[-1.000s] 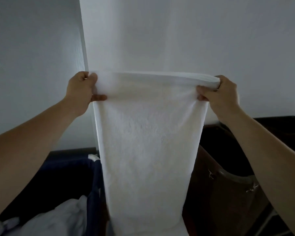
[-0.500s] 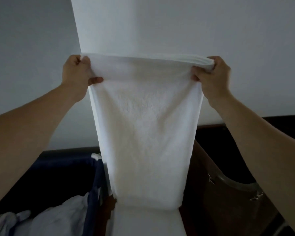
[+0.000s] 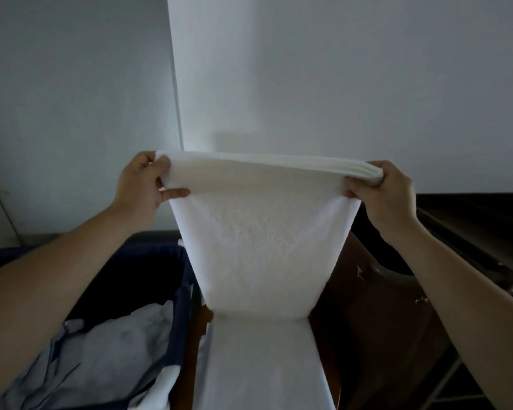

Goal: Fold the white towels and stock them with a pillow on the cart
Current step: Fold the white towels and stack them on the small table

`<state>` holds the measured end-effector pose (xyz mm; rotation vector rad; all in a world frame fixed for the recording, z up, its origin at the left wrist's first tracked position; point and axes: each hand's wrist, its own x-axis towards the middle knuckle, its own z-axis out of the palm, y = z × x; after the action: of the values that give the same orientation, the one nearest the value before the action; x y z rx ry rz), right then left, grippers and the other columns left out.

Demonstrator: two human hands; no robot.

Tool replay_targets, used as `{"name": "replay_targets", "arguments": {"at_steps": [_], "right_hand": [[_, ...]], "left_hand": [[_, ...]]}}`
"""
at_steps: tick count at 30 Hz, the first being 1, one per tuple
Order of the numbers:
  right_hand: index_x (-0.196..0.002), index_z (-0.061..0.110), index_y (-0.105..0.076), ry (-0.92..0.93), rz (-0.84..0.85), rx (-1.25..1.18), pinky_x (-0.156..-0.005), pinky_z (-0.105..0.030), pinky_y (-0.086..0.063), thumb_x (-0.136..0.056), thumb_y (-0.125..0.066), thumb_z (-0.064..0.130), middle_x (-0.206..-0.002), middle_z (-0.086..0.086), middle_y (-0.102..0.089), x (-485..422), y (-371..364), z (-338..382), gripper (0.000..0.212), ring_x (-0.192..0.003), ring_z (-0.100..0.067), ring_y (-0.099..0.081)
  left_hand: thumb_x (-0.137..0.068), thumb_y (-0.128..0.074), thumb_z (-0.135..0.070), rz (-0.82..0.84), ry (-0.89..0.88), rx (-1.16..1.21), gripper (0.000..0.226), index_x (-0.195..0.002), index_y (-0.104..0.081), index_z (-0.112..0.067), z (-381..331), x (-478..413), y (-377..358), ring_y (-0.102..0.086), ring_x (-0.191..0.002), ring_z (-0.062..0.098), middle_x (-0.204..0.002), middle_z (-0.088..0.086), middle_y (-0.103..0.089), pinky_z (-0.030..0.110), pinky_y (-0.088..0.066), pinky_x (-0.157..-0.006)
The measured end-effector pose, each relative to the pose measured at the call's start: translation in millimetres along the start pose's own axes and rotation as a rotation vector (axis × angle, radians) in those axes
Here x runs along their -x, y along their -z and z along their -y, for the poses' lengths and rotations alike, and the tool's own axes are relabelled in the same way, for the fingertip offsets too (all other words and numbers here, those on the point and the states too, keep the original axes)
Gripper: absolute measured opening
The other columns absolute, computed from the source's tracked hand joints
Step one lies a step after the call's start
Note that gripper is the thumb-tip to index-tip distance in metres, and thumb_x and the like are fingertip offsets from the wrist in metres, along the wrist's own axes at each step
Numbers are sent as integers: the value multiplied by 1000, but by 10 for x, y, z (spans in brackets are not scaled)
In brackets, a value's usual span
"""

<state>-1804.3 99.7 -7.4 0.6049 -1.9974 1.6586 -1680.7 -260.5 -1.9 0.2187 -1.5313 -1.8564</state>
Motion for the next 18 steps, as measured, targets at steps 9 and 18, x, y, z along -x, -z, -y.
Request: {"name": "replay_targets", "arguments": {"at_steps": [9,18], "right_hand": [[-105,17,-66,-400,233,231,-84,-47,-60,-81,-81,15,-95,-5,-73,1846,365,-448,28,-88,-27,-72],[-85,31,-67,-490,459,374,-53,-12,-42,-82,-80,23,-67,11,-69,2414,573,-775,15,-62,-3,-64]], "left_hand": [[-98,-60,-18,122,385,-281,10,-105,-67,-14,902,1666,940,-71,-95,29,-103,10,-69,37,-61,-65],[-99,-57,-11,243,541,-426,10,-104,-60,-2,1344,2096,1272,-71,-71,10,-86,9,-70,17,-56,-61]]}}
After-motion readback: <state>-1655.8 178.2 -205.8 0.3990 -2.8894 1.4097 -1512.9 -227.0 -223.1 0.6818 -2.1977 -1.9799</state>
